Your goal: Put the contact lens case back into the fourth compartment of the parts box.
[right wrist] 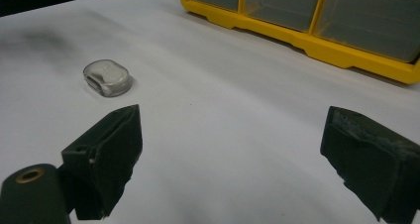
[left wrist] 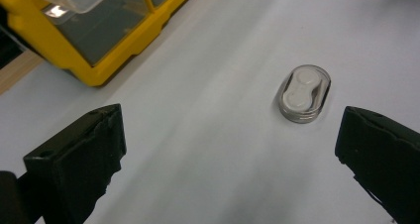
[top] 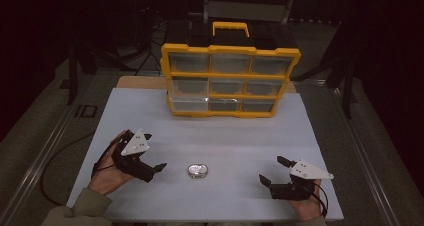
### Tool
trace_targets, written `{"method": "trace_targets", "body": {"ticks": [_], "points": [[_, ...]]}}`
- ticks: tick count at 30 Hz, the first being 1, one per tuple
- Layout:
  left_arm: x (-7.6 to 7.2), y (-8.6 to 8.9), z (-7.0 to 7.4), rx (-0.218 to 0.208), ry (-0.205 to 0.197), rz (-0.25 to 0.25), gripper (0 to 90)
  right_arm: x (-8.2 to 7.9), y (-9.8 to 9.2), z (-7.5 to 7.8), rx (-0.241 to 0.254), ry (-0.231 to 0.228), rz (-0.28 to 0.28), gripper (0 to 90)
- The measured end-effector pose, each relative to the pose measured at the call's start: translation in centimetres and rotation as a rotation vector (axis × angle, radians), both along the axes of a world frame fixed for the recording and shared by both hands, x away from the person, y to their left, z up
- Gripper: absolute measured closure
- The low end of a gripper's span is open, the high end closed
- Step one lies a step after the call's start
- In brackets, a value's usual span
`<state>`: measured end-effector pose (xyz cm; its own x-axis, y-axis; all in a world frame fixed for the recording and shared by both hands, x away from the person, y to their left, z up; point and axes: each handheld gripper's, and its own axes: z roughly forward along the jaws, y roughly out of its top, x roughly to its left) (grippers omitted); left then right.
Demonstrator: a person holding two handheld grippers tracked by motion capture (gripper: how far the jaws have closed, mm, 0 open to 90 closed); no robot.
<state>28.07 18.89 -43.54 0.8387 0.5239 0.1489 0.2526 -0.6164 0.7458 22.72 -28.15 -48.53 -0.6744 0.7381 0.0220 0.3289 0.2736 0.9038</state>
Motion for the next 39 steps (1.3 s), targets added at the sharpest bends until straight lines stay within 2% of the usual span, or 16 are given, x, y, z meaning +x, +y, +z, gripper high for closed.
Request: {"method": "trace_targets", "body": {"ticks": [22, 27, 39], "points": [[1.1, -3.1, -0.3, 0.069, 0.031, -0.091, 0.0, -0.1, 0.1, 0.0, 0.003, -0.005, 0.001, 8.9], [1.5, -4.2, -0.5, 0.098, 0.045, -0.127, 0.0, -0.1, 0.1, 0.0, 0.003, -0.006, 0.003, 8.9], [2.1, -5.9, -1.3, 0.126, 0.075, -0.161, 0.0, -0.1, 0.1, 0.0, 0.006, -0.007, 0.004, 8.9]]}}
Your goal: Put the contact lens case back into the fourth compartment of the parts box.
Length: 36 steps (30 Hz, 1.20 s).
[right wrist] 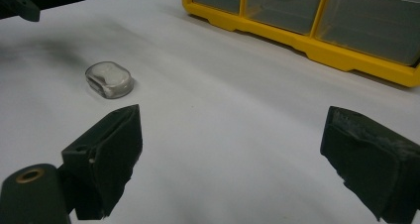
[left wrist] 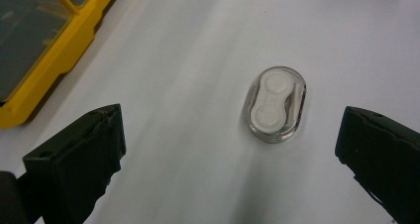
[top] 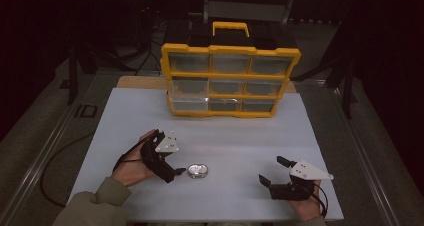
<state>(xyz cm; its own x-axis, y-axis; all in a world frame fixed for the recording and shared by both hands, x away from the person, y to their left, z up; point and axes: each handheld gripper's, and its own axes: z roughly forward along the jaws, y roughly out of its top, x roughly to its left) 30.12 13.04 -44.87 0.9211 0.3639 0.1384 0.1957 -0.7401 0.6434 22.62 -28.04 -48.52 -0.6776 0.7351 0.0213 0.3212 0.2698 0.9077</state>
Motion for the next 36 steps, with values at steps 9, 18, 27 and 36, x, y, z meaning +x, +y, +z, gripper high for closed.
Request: {"method": "trace_targets", "body": {"ticks": [9, 18, 27, 36], "points": [[0.5, -1.2, -0.5, 0.019, 0.017, -0.021, 0.0, 0.0, 0.0, 0.0, 0.001, -0.002, 0.002, 8.9], [0.9, -2.0, -1.3, 0.053, 0.042, -0.031, 0.0, 0.0, 0.0, 0.0, 0.002, 0.0, 0.004, 8.9], [1.3, -2.9, -2.1, 0.066, 0.067, -0.039, 0.0, 0.0, 0.0, 0.0, 0.001, 0.0, 0.007, 8.9], [1.5, -4.0, -2.9, 0.12, 0.096, -0.063, 0.0, 0.0, 0.0, 0.0, 0.001, 0.0, 0.006, 8.9]]}}
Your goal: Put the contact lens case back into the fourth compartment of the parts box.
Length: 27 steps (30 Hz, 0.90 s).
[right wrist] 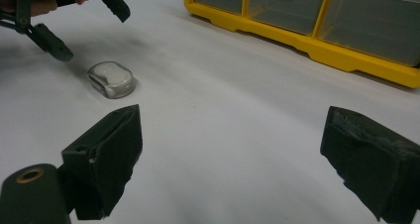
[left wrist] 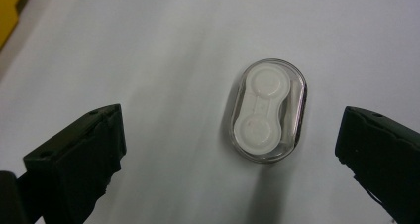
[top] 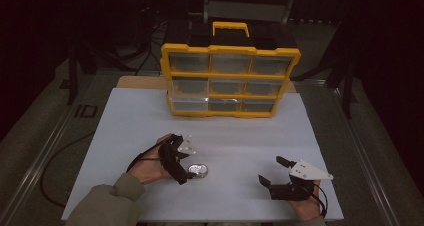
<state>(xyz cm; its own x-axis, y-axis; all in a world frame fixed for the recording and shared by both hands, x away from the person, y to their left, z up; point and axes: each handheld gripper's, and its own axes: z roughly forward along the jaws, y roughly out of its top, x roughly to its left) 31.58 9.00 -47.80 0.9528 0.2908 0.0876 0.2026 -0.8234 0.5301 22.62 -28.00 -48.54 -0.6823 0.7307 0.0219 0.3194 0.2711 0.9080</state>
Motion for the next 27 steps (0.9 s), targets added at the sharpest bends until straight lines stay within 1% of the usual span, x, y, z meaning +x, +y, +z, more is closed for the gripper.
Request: {"method": "trace_targets", "body": {"ticks": [1, 7, 8, 9, 10, 12, 16, 18, 19, 20, 23, 25, 26, 27], "points": [[0.0, 0.0, 0.0, 0.0, 0.0, 0.0, 0.0, 0.0, 0.0, 0.0, 0.0, 0.0, 0.0, 8.9], [0.2, -0.9, -0.6, 0.051, 0.023, -0.02, 0.0, 0.0, 0.0, 0.0, 0.001, 0.001, 0.0, 8.9], [0.3, -1.0, -0.6, 0.055, 0.024, -0.02, 0.0, 0.0, 0.0, 0.0, 0.001, 0.002, 0.0, 8.9], [0.3, -1.1, -0.7, 0.054, 0.034, -0.018, 0.4, 0.0, 0.0, 0.0, 0.0, 0.001, 0.001, 8.9], [0.4, -1.2, -0.8, 0.063, 0.039, -0.026, 0.7, 0.0, 0.0, 0.0, 0.0, 0.001, 0.001, 8.9], [0.5, -1.5, -1.0, 0.064, 0.065, -0.024, 1.2, 0.0, 0.0, 0.0, 0.002, 0.001, 0.001, 8.9], [0.6, -1.8, -1.2, 0.081, 0.084, -0.039, 4.2, 0.0, 0.0, 0.0, 0.001, 0.003, 0.001, 8.9], [0.6, -1.9, -1.3, 0.086, 0.086, -0.042, 7.0, 0.0, 0.0, 0.0, 0.002, 0.001, 0.001, 8.9], [0.6, -2.0, -1.4, 0.094, 0.089, -0.052, 7.0, 0.0, 0.0, 0.0, 0.003, 0.001, 0.0, 8.9], [0.5, -2.0, -1.5, 0.096, 0.091, -0.053, 12.5, 0.0, 0.0, -0.1, 0.001, 0.004, 0.0, 8.9], [0.4, -2.1, -1.6, 0.105, 0.086, -0.059, 17.5, 0.0, 0.0, -0.1, 0.001, 0.003, 0.001, 8.9], [0.4, -2.1, -1.7, 0.107, 0.083, -0.063, 23.5, 0.1, 0.0, -0.1, 0.0, 0.002, 0.001, 8.9], [0.4, -2.3, -1.8, 0.118, 0.079, -0.073, 23.5, 0.1, 0.0, -0.1, -0.002, 0.002, 0.001, 8.9], [0.3, -2.3, -1.8, 0.118, 0.081, -0.082, 29.0, 0.1, -0.1, -0.1, 0.0, 0.005, 0.0, 8.9]]}}
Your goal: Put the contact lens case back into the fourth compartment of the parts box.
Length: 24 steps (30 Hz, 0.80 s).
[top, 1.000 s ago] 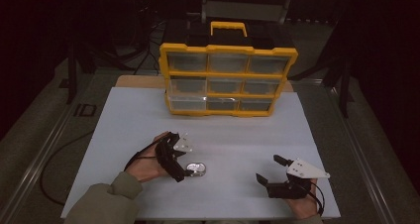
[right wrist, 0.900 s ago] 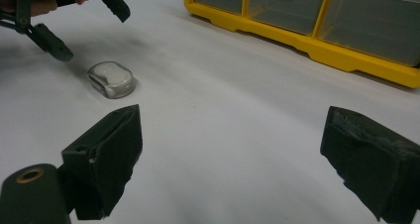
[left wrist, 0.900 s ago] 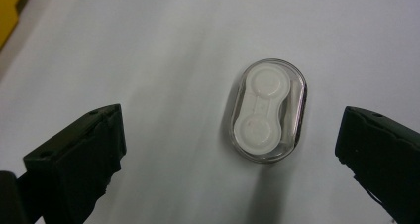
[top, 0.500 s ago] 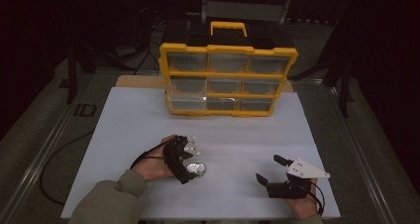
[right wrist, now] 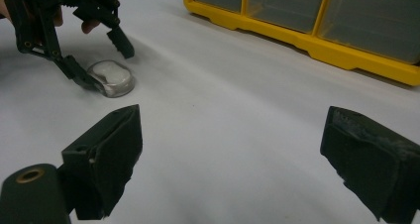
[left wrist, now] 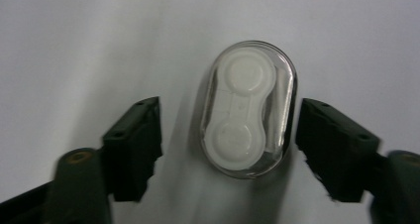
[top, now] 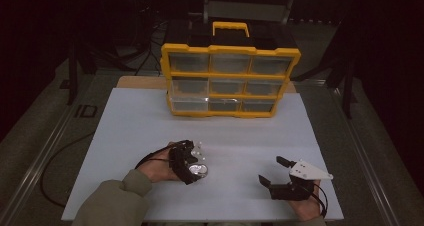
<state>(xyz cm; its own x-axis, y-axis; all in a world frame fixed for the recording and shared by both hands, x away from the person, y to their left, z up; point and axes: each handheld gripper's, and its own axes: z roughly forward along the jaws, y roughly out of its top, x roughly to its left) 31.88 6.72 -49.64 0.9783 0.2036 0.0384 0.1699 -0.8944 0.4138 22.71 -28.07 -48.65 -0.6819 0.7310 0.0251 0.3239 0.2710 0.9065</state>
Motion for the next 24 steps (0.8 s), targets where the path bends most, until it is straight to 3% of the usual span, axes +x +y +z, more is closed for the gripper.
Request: {"method": "trace_targets", "body": {"ticks": [3, 7, 10, 16, 24], "points": [[-0.1, -0.1, -0.2, 0.007, -0.005, -0.016, 35.9, 0.0, 0.0, 0.0, -0.001, 0.0, 0.0, 8.9], [-0.1, -0.2, -0.3, 0.011, 0.022, -0.034, 45.2, 0.0, 0.0, 0.0, -0.002, 0.001, -0.001, 8.9], [-0.1, -0.1, -0.3, 0.011, 0.023, -0.041, 48.1, 0.0, 0.0, 0.0, -0.001, 0.003, -0.002, 8.9], [-0.1, -0.1, -0.2, 0.014, 0.017, -0.032, 49.3, 0.0, 0.0, -0.1, 0.0, 0.004, -0.003, 9.0], [0.1, 0.3, 0.7, -0.014, 0.025, -0.008, 49.3, 0.0, 0.0, -0.1, 0.005, 0.003, -0.001, 9.0]]}}
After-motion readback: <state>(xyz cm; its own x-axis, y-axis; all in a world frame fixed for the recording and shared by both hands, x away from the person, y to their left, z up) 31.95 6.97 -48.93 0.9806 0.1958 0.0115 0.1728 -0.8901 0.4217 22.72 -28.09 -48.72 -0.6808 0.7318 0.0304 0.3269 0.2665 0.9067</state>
